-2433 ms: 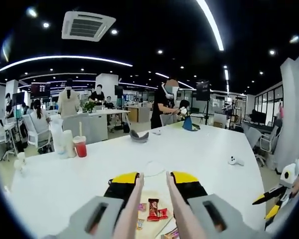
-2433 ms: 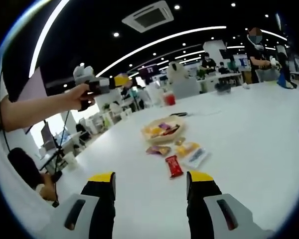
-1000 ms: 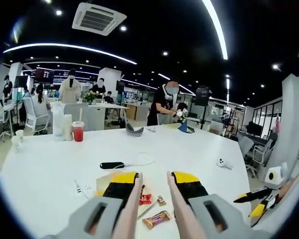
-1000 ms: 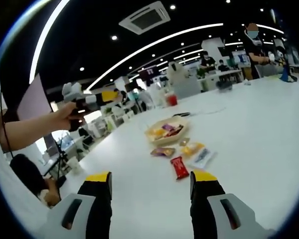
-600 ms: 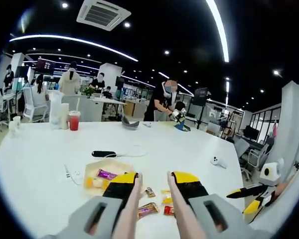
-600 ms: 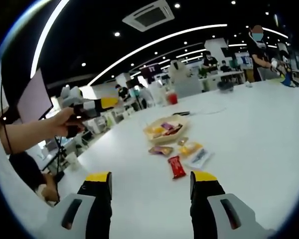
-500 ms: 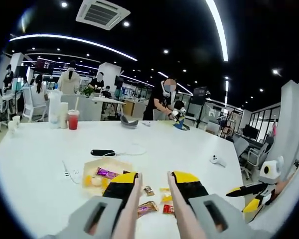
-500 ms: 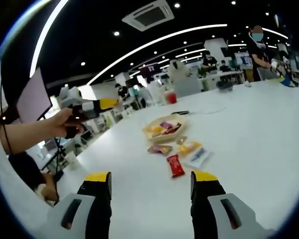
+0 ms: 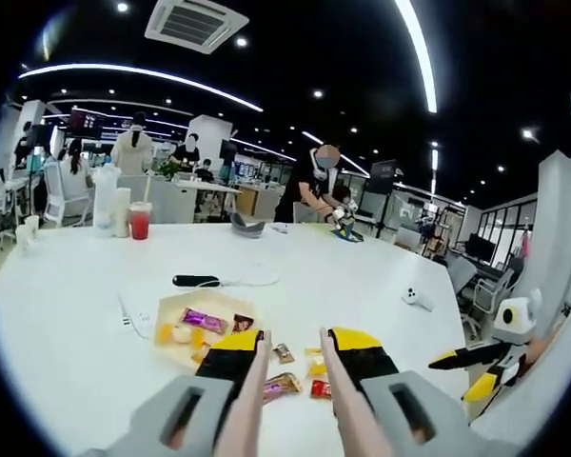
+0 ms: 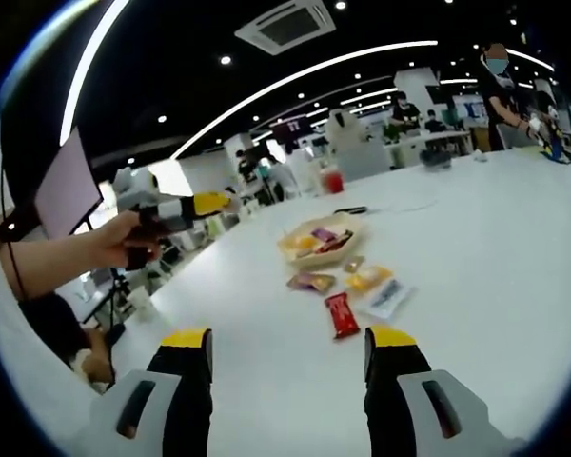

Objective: Place the target food into the container with the food tongs after gripping and lifting it, then release it inside without dropping or visibly crushing the food.

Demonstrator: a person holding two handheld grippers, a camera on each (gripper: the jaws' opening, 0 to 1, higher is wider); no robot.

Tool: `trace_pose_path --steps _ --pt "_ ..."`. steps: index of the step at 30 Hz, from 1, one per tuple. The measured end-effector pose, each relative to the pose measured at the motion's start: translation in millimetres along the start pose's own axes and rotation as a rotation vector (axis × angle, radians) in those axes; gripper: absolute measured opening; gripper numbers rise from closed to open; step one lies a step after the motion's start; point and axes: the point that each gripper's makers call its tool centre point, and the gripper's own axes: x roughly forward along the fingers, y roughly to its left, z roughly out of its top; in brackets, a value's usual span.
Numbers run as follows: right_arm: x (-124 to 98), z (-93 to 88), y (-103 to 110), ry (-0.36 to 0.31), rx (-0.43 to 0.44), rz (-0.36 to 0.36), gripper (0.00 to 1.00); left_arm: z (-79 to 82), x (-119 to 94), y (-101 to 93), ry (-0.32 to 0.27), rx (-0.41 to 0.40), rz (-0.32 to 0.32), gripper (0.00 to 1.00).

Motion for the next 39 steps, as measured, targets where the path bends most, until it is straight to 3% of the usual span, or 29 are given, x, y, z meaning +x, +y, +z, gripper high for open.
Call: trace_pose_path --steps 13,17,30,39 --pt "3 -6.7 4 0.032 -0.007 0.017 0.66 -12.2 16 -16.7 0.024 0.005 -0.050 0.25" --pt "4 -7.5 3 0.042 -0.014 0.012 0.66 -22.5 21 -23.5 0.050 0.018 -0.075 0.26" --pt "5 -11.0 -3 0.045 -0.002 -0.017 0.65 -41.1 32 -39.9 0.066 -0.032 -0.105 0.26" --pt "15 -18.5 7 0.090 -0.039 0.009 0.65 -67.1 35 -40.0 0.095 -0.035 -0.108 0.26"
